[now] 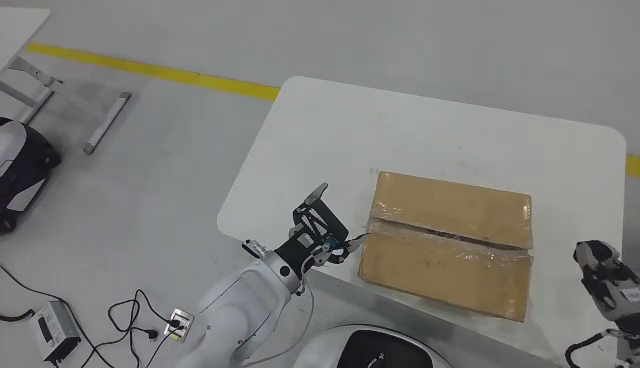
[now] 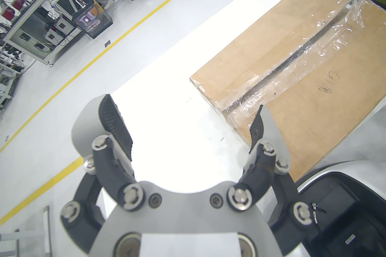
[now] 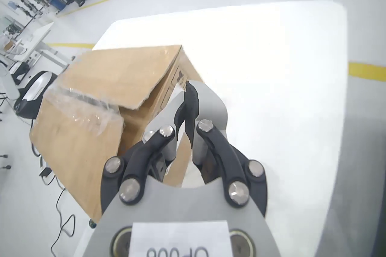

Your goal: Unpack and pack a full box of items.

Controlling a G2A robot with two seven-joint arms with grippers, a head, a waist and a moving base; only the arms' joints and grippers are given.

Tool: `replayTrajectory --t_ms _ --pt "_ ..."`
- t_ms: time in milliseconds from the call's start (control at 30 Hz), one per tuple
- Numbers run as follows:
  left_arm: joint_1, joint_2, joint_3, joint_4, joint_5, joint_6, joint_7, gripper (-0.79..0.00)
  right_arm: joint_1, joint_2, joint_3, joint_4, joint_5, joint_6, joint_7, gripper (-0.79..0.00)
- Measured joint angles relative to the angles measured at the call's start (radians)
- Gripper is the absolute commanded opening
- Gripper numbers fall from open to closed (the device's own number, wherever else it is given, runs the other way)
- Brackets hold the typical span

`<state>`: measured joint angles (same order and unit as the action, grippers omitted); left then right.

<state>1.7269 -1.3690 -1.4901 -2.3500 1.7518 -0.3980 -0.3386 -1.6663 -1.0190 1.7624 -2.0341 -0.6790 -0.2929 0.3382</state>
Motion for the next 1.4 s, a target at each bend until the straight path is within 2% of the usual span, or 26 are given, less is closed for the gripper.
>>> replayTrajectory --t_ms 133,300,467,633,1100,1400 --pt "0.000 0.000 0.000 0.000 0.000 0.000 0.000 0.000 0.024 0.004 0.002 -0.100 0.008 -0.037 0.064 -0.785" --pt "0.000 0.000 0.000 0.000 0.000 0.000 0.000 0.000 0.111 0.004 -0.146 -0.143 -0.045 -0.080 0.137 -0.785" --pt "0.000 0.000 0.000 0.000 0.000 0.000 0.000 0.000 0.217 -0.008 -0.342 -0.068 -0.148 -0.074 0.157 -0.785" --pt "0.000 0.000 0.000 0.000 0.000 0.000 0.000 0.000 0.289 -0.022 -0.454 0.045 -0.222 -0.030 0.136 -0.785" --pt "0.000 0.000 0.000 0.000 0.000 0.000 0.000 0.000 0.310 -0.029 -0.459 0.113 -0.230 0.008 0.116 -0.785" --pt "0.000 0.000 0.000 0.000 0.000 0.000 0.000 0.000 0.281 -0.025 -0.404 0.109 -0.226 0.012 0.111 -0.785"
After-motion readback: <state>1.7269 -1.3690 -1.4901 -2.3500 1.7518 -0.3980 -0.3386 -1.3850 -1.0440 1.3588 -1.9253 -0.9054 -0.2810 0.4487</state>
